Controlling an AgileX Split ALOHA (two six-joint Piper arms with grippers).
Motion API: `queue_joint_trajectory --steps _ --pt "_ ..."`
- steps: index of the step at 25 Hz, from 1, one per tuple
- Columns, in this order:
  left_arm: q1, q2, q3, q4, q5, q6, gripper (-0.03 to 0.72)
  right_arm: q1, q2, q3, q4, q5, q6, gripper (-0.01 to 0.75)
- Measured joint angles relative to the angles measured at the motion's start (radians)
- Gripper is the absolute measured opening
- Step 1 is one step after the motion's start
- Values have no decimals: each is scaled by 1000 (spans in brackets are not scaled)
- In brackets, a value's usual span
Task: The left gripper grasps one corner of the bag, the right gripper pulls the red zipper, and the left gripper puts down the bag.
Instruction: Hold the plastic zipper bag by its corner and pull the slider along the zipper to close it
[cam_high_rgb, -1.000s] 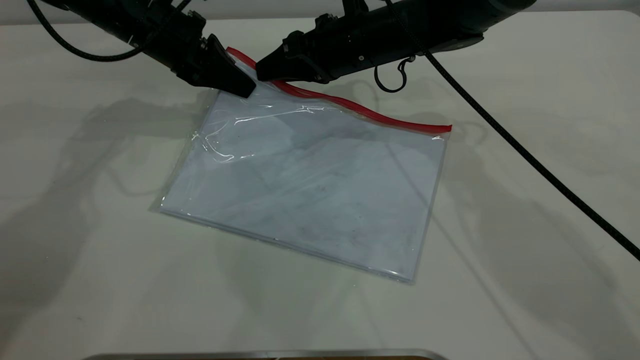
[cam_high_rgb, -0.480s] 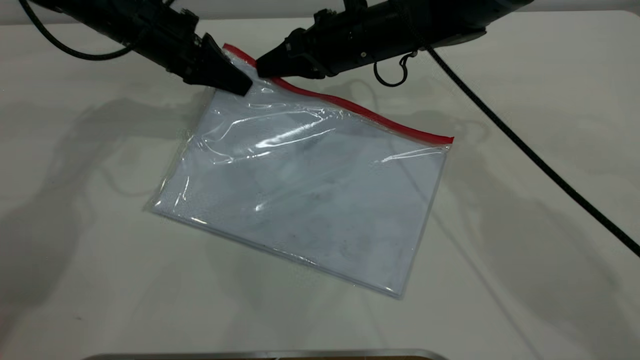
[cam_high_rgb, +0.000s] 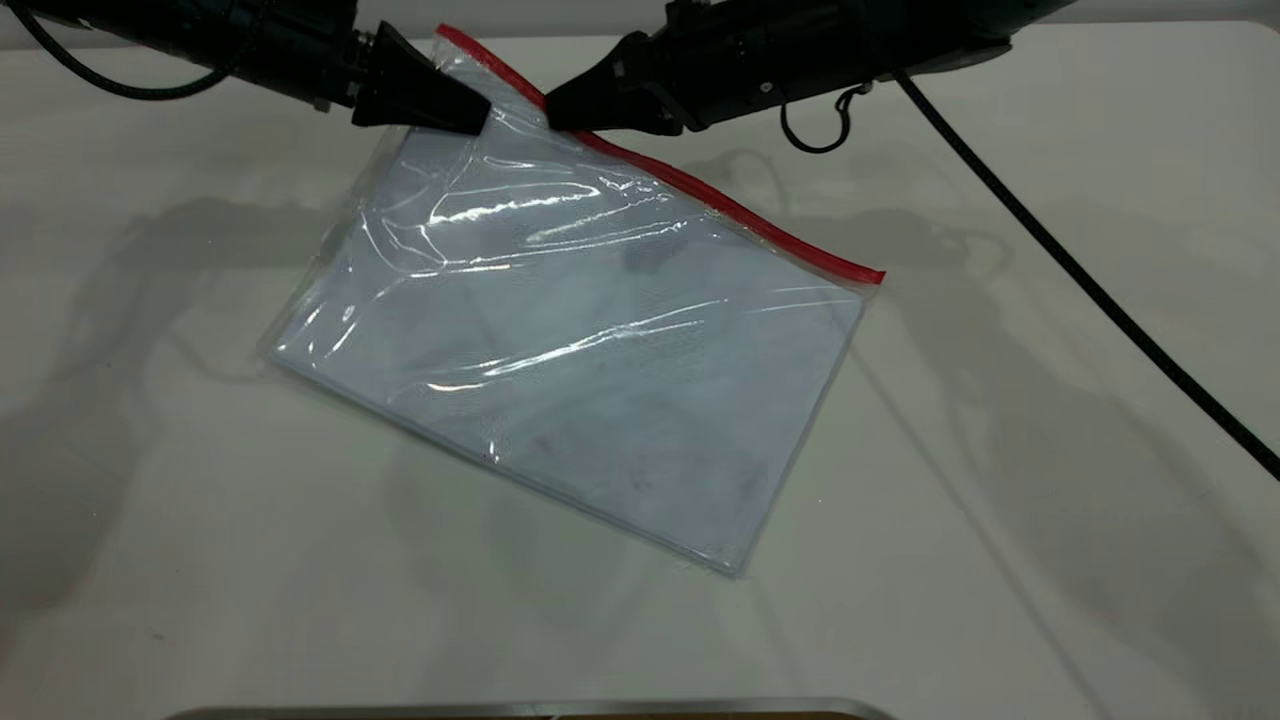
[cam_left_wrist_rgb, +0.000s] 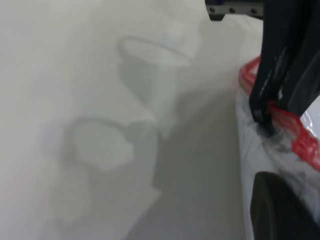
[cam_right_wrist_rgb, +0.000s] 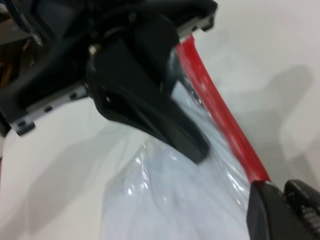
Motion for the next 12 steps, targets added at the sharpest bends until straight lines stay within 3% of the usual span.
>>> queue_joint_trajectory --steps 12 --pt "21 2 1 -72 1 50 52 -63 -11 -4 -316 -12 24 37"
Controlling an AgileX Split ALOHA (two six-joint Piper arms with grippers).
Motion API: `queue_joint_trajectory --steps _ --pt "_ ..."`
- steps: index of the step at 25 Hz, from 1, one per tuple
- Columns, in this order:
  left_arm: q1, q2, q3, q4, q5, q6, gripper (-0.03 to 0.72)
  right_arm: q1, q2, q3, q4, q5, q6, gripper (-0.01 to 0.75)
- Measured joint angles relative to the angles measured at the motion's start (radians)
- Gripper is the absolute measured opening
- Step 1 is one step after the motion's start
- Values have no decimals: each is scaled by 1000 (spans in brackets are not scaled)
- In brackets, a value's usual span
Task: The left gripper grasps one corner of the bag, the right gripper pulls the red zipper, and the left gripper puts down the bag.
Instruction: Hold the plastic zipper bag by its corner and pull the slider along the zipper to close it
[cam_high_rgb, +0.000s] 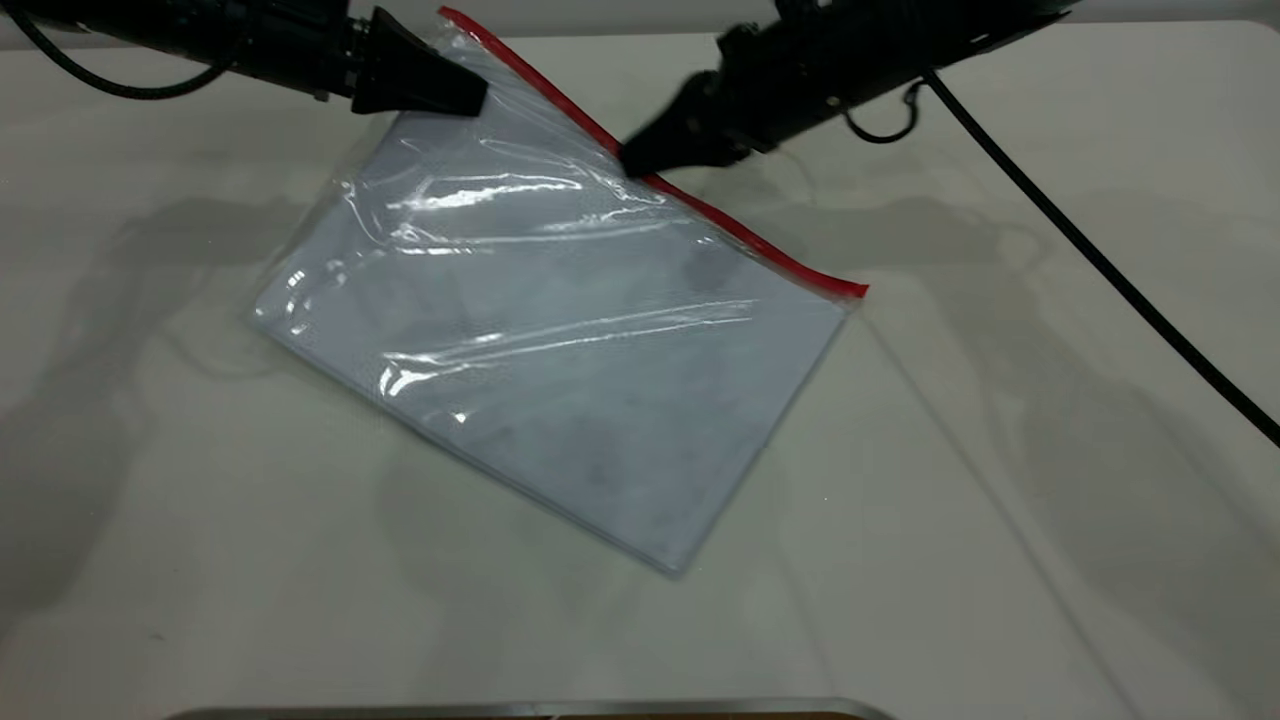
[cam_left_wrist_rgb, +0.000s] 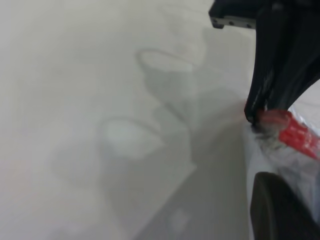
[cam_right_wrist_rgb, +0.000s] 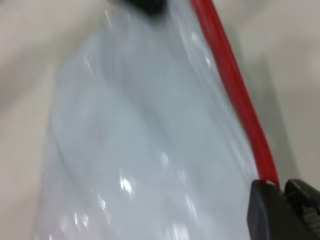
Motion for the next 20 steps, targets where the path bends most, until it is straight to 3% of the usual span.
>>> queue_joint_trajectory --steps 4,9,14,20 --pt "30 0 0 -45 1 6 52 -32 2 0 -124 4 62 39" --pt "44 -2 0 -58 4 9 51 -95 5 3 -244 90 126 41" --pt "47 -2 0 -76 4 11 51 -152 8 3 -312 177 162 44" --pt "49 -3 0 -81 6 11 51 -165 8 5 -336 176 180 74"
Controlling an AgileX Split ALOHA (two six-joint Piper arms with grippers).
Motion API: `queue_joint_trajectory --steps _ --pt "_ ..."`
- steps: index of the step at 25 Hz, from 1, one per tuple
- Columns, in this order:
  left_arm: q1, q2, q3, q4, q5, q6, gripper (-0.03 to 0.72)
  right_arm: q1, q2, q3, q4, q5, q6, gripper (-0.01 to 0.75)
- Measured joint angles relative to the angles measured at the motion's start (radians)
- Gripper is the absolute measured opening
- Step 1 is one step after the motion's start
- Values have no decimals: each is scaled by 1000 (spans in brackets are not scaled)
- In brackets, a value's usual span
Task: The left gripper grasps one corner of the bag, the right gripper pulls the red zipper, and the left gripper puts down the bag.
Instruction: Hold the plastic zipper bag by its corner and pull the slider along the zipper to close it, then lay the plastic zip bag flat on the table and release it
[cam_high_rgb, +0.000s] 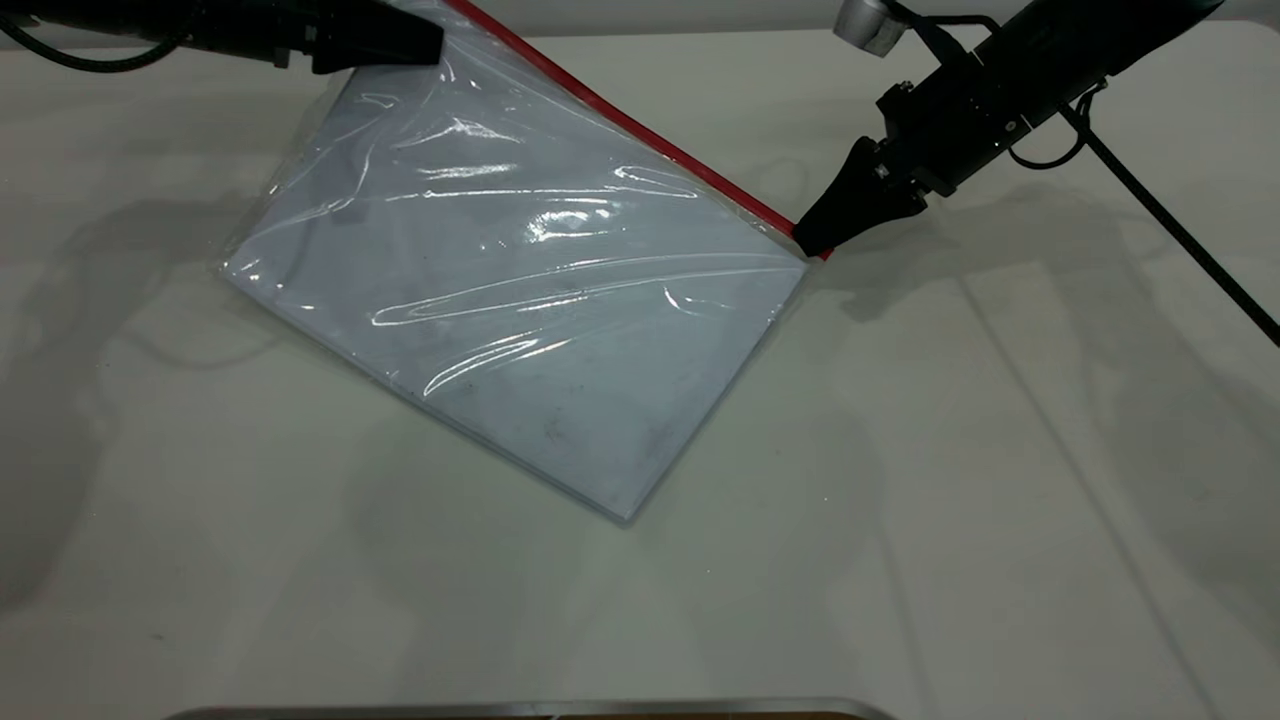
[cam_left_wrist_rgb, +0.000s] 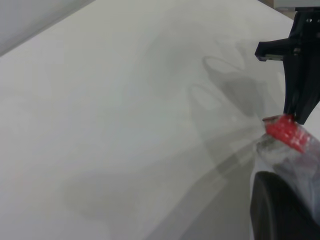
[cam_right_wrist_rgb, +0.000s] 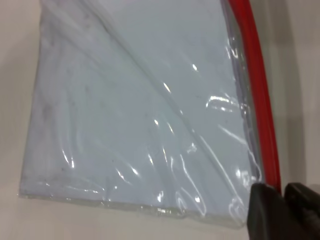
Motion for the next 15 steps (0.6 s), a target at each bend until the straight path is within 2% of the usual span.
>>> queue_joint_trajectory --steps 4,11,15 --pt "2 0 0 -2 0 0 51 0 0 0 -46 -1 8 142" --pt "-7 0 0 8 1 -75 51 -2 -65 -10 -56 19 54 358" --pt "-30 6 -1 42 -13 -145 64 -2 -178 -67 -48 109 76 376"
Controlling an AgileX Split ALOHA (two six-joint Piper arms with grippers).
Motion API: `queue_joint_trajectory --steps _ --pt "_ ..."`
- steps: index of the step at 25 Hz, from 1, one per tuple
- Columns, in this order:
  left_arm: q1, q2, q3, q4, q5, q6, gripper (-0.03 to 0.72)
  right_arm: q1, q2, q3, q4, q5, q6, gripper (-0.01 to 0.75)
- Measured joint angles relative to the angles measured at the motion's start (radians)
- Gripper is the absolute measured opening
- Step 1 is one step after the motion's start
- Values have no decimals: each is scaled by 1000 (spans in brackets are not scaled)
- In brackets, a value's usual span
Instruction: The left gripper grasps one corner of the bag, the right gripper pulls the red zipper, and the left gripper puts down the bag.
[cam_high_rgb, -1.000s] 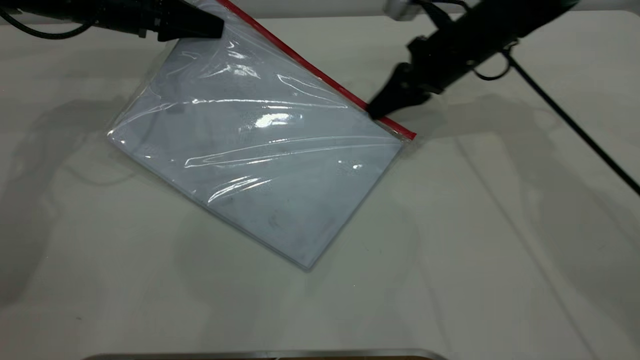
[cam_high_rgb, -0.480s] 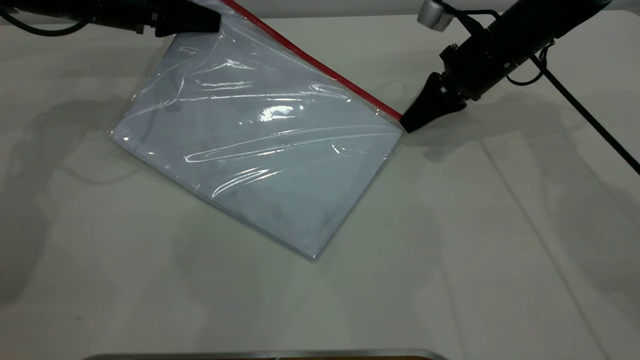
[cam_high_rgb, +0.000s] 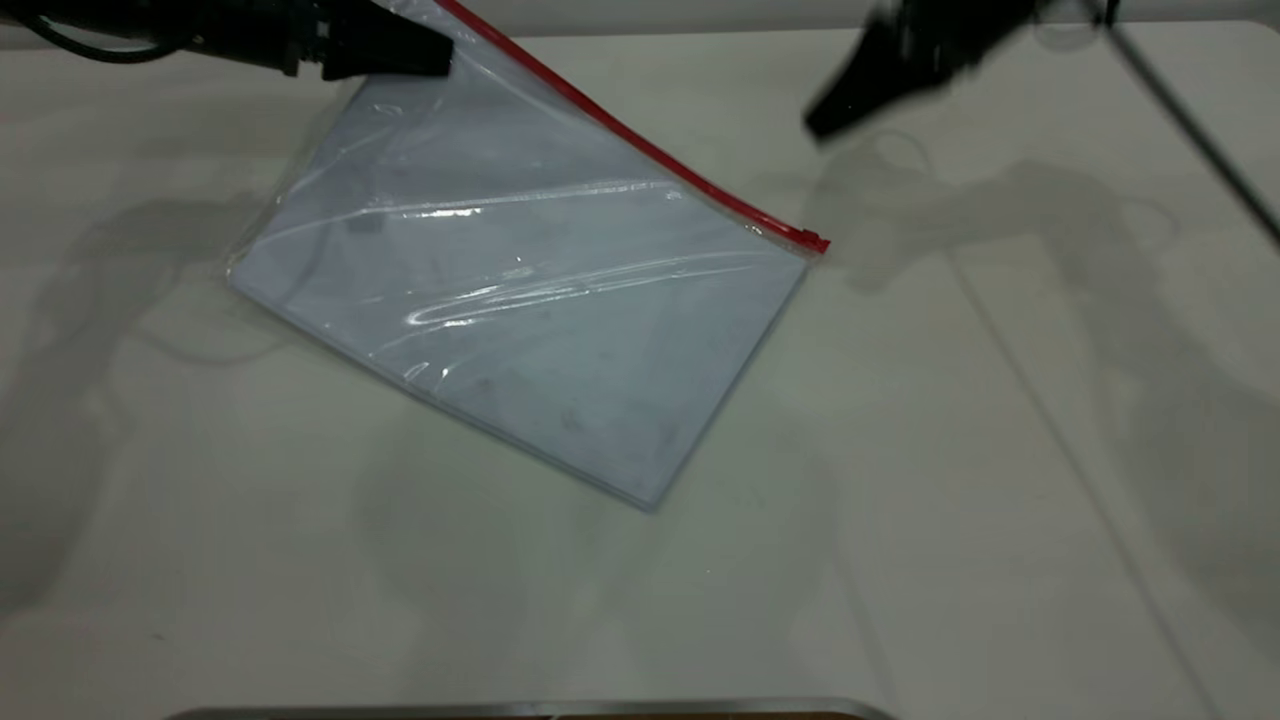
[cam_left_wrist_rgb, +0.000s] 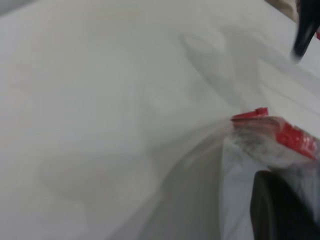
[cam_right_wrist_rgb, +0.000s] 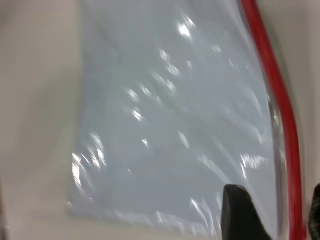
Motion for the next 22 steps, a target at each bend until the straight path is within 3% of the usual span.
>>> queue_joint_trajectory --steps 5,8,13,17,22 --pt "-50 24 0 4 -58 -164 158 0 -104 -45 37 41 150 365" --pt "-58 24 0 2 -65 -314 282 0 -151 -45 29 47 289 361" --pt "-31 -7 0 8 38 -514 457 0 -246 -45 -34 56 475 361" --pt "2 -85 0 14 89 -556 496 1 -341 -45 -88 63 573 361" --pt "19 -226 0 43 106 -621 491 1 -481 -45 -180 75 689 360"
